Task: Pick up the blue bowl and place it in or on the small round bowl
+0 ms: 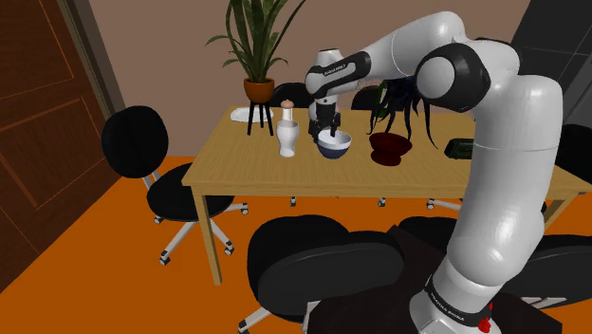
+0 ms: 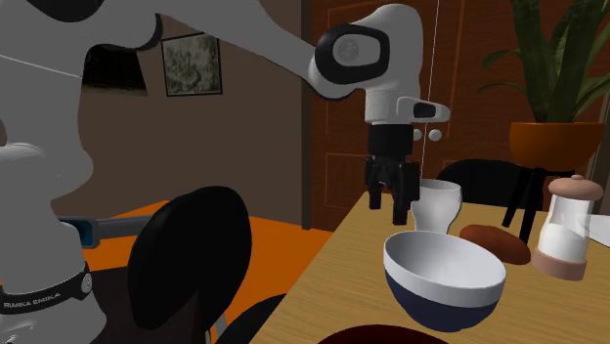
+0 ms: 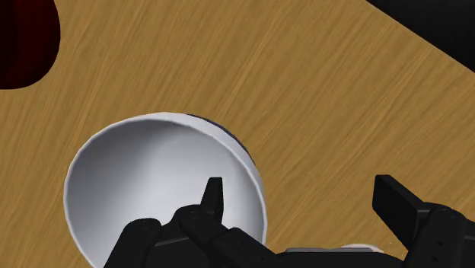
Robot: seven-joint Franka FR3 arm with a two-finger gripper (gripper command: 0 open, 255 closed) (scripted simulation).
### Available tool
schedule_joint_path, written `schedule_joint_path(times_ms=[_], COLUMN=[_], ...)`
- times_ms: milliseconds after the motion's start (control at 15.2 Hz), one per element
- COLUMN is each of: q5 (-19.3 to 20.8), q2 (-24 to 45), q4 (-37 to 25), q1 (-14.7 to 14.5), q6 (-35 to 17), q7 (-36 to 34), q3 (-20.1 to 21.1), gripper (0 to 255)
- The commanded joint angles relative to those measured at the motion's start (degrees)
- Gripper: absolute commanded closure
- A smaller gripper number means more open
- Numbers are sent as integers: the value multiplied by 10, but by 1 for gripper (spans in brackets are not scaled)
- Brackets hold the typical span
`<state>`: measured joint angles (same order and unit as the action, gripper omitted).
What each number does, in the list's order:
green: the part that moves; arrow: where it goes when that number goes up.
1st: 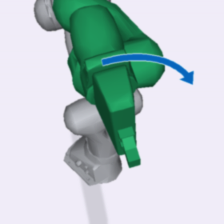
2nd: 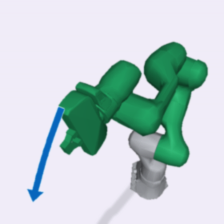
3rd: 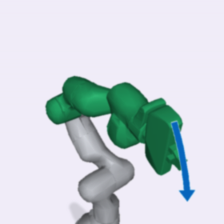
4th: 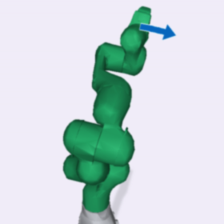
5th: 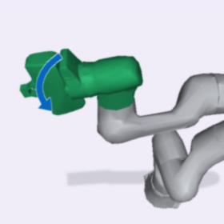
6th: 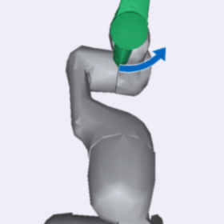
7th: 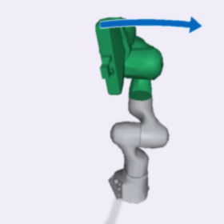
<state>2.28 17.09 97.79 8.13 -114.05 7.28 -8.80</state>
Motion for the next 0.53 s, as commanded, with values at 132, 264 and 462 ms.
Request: schedule_joint_path(times_ms=[132, 264, 462], q5=[-2, -2, -3], q2=[74, 78, 86], q4=[-88, -78, -66], q1=[11, 12, 13], q6=[7, -7, -26], q7=[9, 9, 10], q3=[-4, -4, -4], gripper=[0, 0, 0])
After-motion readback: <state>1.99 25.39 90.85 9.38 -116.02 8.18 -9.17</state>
